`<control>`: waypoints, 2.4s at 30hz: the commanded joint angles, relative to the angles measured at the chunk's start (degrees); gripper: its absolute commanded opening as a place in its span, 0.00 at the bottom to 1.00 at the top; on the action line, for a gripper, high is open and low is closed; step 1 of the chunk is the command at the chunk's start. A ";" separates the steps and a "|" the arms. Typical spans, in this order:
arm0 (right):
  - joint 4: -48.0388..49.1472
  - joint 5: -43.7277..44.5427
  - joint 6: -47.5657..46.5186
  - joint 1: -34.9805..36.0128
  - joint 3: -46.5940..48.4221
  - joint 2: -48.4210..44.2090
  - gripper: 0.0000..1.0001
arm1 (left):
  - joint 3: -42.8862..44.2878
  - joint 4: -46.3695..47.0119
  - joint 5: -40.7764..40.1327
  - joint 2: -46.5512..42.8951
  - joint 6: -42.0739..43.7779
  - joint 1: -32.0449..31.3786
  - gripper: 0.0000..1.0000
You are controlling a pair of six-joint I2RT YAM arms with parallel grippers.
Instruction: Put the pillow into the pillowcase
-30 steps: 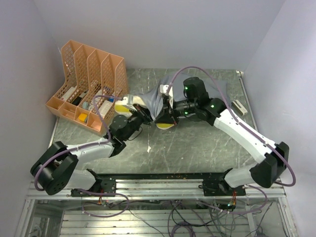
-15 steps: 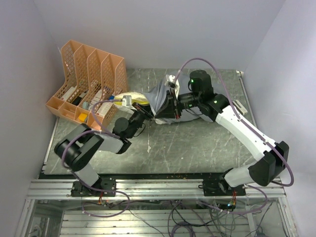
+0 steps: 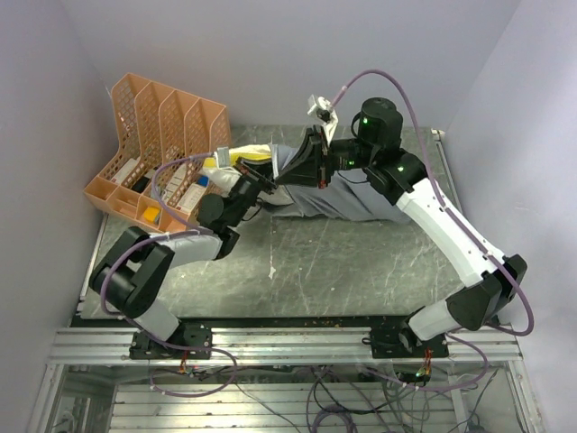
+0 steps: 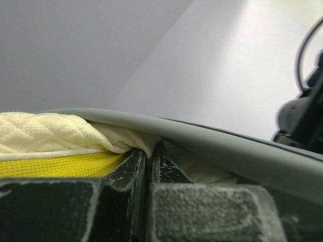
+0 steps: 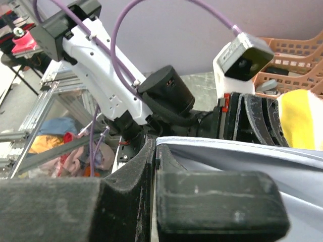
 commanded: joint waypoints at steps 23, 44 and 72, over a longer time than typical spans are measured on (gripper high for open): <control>-18.85 15.70 -38.39 -0.84 -19.23 -7.34 0.92 | -27.94 -67.98 -2.88 -35.75 4.18 -7.46 1.00; -17.31 44.14 -18.35 5.88 20.88 42.92 0.77 | -6.09 -112.72 -38.88 -48.83 2.43 -7.43 0.97; -18.36 34.47 -15.62 4.04 41.12 44.56 0.00 | -10.01 -52.90 18.98 -21.11 3.82 22.79 0.07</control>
